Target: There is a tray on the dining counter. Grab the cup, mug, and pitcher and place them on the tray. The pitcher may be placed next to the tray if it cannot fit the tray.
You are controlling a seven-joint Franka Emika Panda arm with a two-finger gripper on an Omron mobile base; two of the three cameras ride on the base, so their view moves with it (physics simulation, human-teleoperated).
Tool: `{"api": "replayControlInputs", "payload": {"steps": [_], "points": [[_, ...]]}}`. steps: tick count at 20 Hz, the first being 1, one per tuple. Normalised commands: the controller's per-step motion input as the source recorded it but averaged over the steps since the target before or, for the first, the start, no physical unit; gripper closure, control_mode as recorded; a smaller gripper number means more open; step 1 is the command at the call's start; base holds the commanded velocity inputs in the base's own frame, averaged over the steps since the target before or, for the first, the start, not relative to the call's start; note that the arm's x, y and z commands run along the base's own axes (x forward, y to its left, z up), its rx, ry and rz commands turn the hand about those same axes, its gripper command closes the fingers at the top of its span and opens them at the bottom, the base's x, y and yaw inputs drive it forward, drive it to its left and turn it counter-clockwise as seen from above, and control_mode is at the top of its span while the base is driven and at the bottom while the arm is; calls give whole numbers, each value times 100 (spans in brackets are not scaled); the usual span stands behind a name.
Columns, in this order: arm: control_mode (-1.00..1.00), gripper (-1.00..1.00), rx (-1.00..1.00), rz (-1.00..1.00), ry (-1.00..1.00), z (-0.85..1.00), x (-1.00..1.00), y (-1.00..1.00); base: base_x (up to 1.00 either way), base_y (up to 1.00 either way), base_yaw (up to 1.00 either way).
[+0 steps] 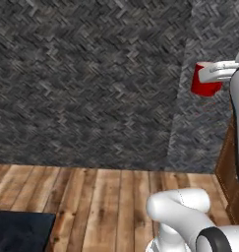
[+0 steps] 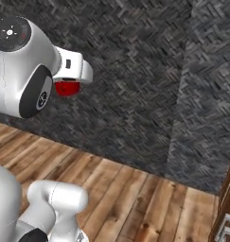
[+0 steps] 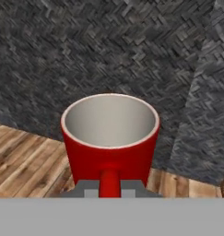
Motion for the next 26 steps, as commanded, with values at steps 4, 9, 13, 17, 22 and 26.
{"api": "replayControlInputs", "payload": {"steps": [4,9,13,17,22,26], "points": [[100,100,0,0,0,0,0,0,100,-69,29],[100,100,0,0,0,0,0,0,100,-49,79],[100,100,0,0,0,0,0,0,100,-40,88],[100,100,0,0,0,0,0,0,100,-43,84],[100,100,0,0,0,0,0,0,100,-46,70],[100,100,0,0,0,0,0,0,100,-26,45]]}}
